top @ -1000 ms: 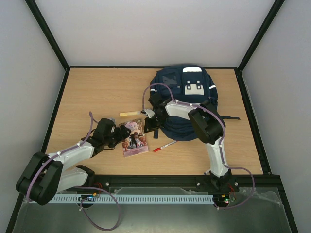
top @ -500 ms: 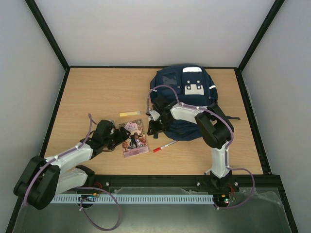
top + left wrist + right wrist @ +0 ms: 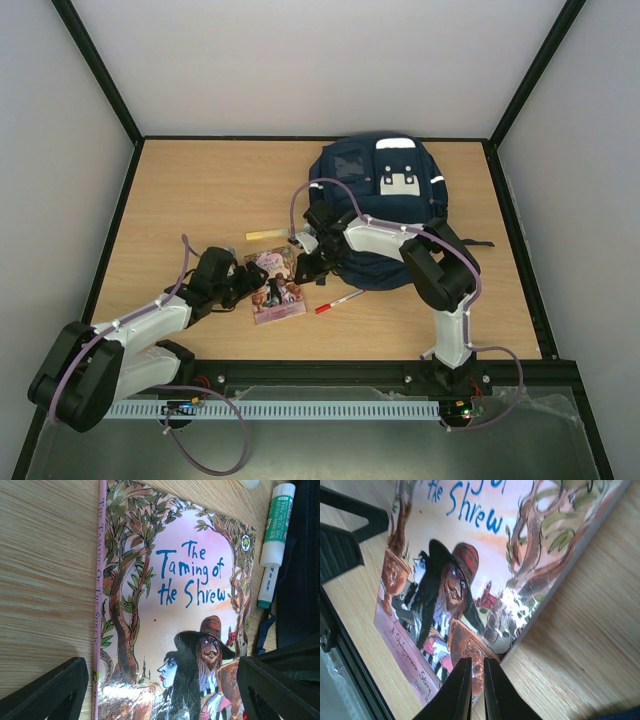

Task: Pack the student bag
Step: Pick up the book from the center of the board.

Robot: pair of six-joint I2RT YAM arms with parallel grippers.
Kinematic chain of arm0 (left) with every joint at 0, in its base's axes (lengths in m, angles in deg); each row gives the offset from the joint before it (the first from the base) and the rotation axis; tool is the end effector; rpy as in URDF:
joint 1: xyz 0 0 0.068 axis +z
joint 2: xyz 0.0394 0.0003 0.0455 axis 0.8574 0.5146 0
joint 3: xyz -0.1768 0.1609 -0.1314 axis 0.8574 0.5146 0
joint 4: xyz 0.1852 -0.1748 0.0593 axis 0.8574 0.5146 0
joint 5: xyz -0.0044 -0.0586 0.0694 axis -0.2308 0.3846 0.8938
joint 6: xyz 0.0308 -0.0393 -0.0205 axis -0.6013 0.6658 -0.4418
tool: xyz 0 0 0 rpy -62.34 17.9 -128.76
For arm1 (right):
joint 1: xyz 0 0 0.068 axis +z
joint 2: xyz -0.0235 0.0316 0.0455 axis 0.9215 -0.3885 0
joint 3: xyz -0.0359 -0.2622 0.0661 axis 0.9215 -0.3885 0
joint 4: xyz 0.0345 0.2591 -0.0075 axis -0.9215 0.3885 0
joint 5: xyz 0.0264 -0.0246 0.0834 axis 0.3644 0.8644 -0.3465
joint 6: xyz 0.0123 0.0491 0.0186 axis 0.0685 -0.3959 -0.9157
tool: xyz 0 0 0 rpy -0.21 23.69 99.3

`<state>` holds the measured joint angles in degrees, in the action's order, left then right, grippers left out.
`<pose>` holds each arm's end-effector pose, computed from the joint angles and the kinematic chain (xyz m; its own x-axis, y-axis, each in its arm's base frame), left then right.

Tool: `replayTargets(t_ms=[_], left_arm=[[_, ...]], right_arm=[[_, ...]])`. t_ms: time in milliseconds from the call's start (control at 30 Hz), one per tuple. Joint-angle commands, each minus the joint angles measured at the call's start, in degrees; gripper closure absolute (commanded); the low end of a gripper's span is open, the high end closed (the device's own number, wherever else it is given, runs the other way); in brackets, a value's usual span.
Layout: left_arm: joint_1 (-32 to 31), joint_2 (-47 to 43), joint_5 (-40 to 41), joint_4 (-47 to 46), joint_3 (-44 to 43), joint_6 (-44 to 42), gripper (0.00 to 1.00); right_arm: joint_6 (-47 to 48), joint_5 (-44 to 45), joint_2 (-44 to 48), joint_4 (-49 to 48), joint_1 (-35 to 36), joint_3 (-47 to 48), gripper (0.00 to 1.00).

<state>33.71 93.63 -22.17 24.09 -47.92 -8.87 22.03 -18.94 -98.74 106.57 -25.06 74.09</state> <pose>0.1744 -0.0907 0.1417 -0.8074 -0.5158 -0.2865 -0.2027 0.6984 -0.6864 0.2844 0.2820 0.1524 -0.7503 -0.5190 -0.4095 -0.6594 0.5428 0.5202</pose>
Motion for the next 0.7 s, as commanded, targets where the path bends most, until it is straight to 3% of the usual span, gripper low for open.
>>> replayTargets(t_ms=[0, 233, 400, 600, 667], left_arm=[[0.0, 0.5, 1.1, 9.3, 2.6, 0.7, 0.15], [0.0, -0.5, 1.4, 9.6, 3.4, 1.0, 0.15], [0.0, 0.4, 1.2, 9.2, 3.2, 0.8, 0.14], [0.0, 1.2, 1.8, 9.7, 3.6, 0.7, 0.1], [0.0, 1.0, 2.3, 9.7, 4.1, 1.1, 0.03]], right_arm=[[0.2, -0.7, -0.6, 2.7, 0.1, 2.0, 0.91], [0.2, -1.0, 1.1, 2.4, 0.1, 2.3, 0.93], [2.0, -5.8, -4.0, 3.3, 0.5, 4.3, 0.93], [-0.8, 4.5, -11.5, 4.7, 0.6, 4.8, 0.97], [-1.2, 8.4, -13.0, 5.2, 0.6, 4.1, 0.98]])
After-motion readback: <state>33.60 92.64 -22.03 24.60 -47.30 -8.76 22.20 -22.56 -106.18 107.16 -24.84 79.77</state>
